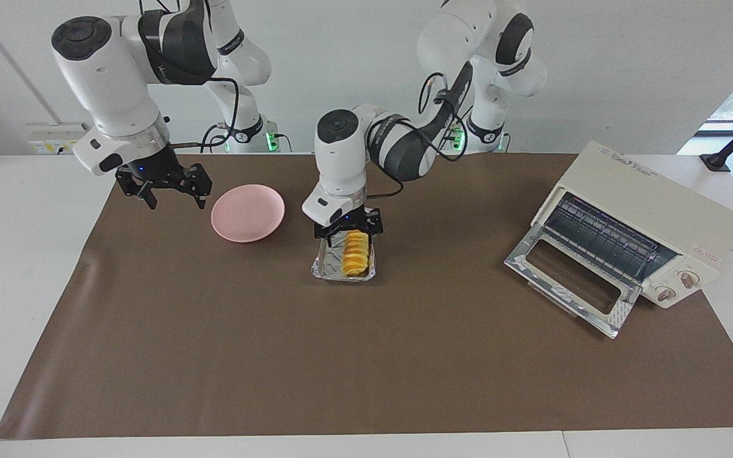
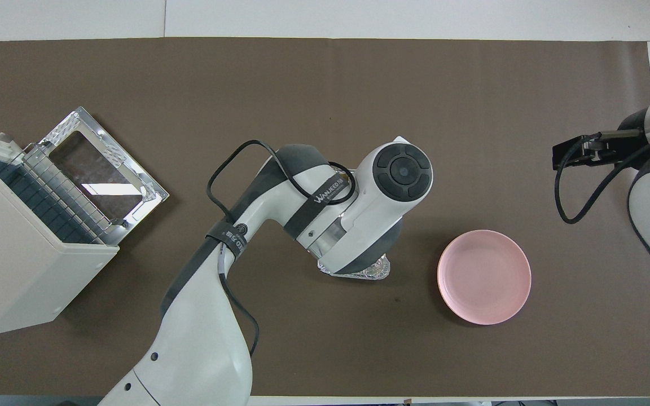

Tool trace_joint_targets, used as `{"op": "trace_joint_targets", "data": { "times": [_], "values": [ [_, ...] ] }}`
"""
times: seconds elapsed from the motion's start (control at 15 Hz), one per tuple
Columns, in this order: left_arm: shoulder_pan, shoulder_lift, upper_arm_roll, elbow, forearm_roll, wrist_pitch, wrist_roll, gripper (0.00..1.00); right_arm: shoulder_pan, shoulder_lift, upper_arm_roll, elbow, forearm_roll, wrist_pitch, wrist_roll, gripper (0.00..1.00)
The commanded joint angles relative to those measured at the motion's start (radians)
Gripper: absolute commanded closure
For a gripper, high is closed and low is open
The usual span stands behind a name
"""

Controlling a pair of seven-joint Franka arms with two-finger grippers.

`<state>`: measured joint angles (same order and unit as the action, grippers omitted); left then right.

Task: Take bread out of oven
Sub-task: 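Set the foil tray down beside the plate with the left gripper, then grasp the foil tray with the right gripper while the left gripper withdraws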

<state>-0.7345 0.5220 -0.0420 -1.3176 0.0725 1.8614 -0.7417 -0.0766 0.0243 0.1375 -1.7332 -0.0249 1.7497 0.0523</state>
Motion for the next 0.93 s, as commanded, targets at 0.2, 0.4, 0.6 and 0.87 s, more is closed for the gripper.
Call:
{"op": "trace_joint_targets", "data": {
  "times": [0.2,0.4,0.6,0.87],
  "values": [
    [0.257,-0.278,-0.001,-0.134,-0.023,-0.1,0.379,0.0,0.147,0.008,0.004,-0.17,0.01,0.184,0.087,0.0],
    [0.374,-0.338,-0.001,-0.134,-0.023,-0.209,0.511,0.0,0.224,0.065,0.004,-0.172,0.06,0.247,0.162,0.0],
    [0.467,-0.369,-0.001,-0.129,-0.023,-0.251,0.666,0.0,0.308,0.115,0.004,-0.181,0.063,0.35,0.346,0.0],
    [0.62,-0.444,-0.077,-0.161,-0.025,-0.315,0.699,0.0,0.368,0.172,0.004,-0.236,0.063,0.438,0.463,0.0]
  ]
}}
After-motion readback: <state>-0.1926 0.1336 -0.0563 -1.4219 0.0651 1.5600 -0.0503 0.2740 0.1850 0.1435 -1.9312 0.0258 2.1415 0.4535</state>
